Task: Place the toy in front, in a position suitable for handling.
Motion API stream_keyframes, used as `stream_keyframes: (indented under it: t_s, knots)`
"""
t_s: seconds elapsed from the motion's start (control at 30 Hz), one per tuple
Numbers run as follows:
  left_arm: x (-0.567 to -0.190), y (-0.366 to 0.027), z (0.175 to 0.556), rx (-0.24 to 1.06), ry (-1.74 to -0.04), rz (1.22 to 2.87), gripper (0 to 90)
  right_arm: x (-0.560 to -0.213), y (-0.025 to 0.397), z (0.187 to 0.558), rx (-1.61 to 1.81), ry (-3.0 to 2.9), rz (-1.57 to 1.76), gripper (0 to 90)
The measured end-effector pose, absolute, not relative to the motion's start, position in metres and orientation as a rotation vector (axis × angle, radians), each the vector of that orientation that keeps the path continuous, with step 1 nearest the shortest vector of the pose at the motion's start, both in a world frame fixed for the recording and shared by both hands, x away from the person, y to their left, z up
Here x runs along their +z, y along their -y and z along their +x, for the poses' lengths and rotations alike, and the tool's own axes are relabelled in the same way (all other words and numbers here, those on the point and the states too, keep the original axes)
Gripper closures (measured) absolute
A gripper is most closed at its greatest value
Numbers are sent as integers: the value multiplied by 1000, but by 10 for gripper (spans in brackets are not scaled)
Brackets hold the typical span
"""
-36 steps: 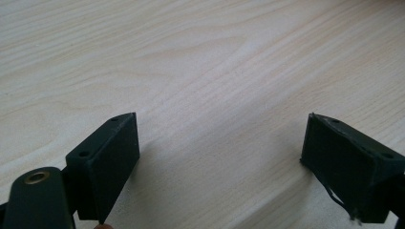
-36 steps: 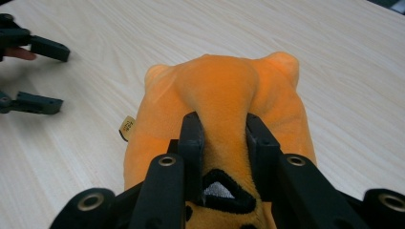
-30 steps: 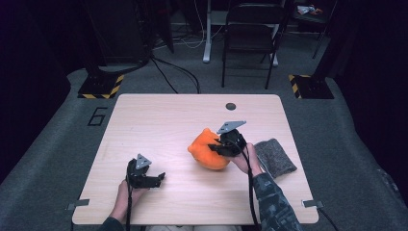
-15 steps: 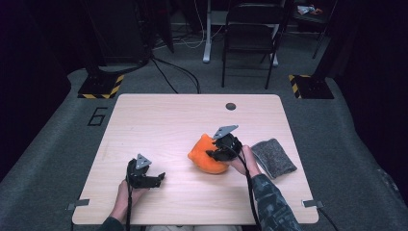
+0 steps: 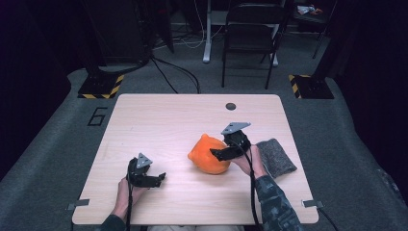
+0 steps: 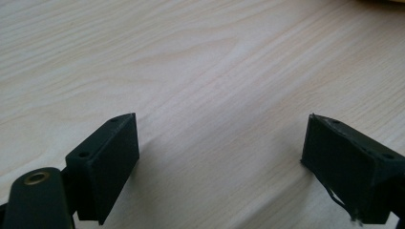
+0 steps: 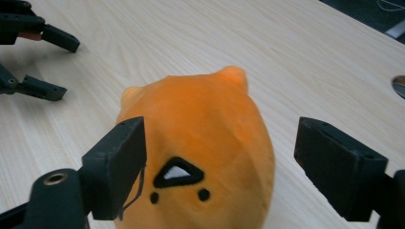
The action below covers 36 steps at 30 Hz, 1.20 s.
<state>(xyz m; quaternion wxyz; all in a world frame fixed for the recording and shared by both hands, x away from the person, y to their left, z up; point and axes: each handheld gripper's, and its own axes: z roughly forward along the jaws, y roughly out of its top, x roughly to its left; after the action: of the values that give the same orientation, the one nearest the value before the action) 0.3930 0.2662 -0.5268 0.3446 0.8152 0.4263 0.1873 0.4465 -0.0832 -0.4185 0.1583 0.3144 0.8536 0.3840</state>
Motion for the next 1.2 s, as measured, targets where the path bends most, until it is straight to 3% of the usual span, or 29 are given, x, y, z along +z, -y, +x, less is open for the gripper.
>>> stream_keyframes:
  t_s: [0.87, 1.2]
  knots:
    - [-482, -204, 420, 393, -868, 2017, 123, -426, 187, 416, 945, -2171, 1285, 156]
    - [-475, -181, 433, 334, -786, 2022, 181, -436, 215, 404, 903, -2114, 1385, 159]
